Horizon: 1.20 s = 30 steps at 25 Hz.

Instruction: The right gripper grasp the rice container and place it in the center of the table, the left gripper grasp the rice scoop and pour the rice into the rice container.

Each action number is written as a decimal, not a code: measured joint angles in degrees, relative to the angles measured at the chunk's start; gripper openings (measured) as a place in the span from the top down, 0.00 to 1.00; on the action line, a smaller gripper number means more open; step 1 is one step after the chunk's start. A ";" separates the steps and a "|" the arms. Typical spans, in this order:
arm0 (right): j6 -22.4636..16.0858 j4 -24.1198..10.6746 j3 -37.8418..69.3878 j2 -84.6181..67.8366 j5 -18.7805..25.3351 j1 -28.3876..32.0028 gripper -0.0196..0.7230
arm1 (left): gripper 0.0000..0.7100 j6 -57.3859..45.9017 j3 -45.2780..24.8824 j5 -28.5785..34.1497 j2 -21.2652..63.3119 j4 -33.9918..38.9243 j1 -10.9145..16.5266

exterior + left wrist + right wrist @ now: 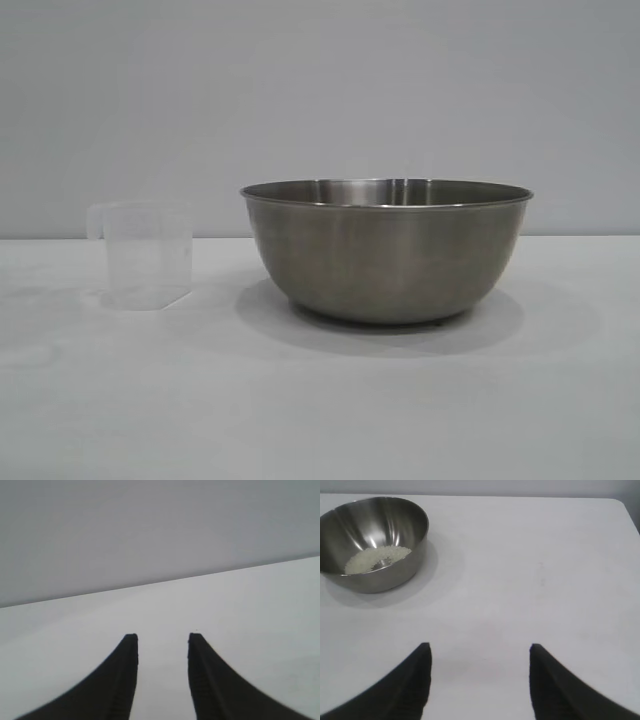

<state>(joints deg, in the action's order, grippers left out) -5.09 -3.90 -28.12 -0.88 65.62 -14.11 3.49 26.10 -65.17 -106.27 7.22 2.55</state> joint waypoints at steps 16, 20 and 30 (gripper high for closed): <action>0.00 0.00 0.00 0.00 0.00 0.00 0.42 | 0.66 3.35 -2.07 2.20 21.59 0.33 0.00; 0.00 0.00 0.00 0.00 0.00 0.00 0.42 | 0.66 5.38 -5.77 7.80 30.68 -1.82 0.03; 0.00 0.00 0.00 0.00 0.00 0.00 0.42 | 0.66 5.84 -8.31 27.04 50.66 -2.17 0.03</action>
<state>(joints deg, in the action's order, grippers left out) -5.09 -3.90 -28.12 -0.88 65.62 -14.11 9.33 17.78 -38.13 -55.61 5.05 2.58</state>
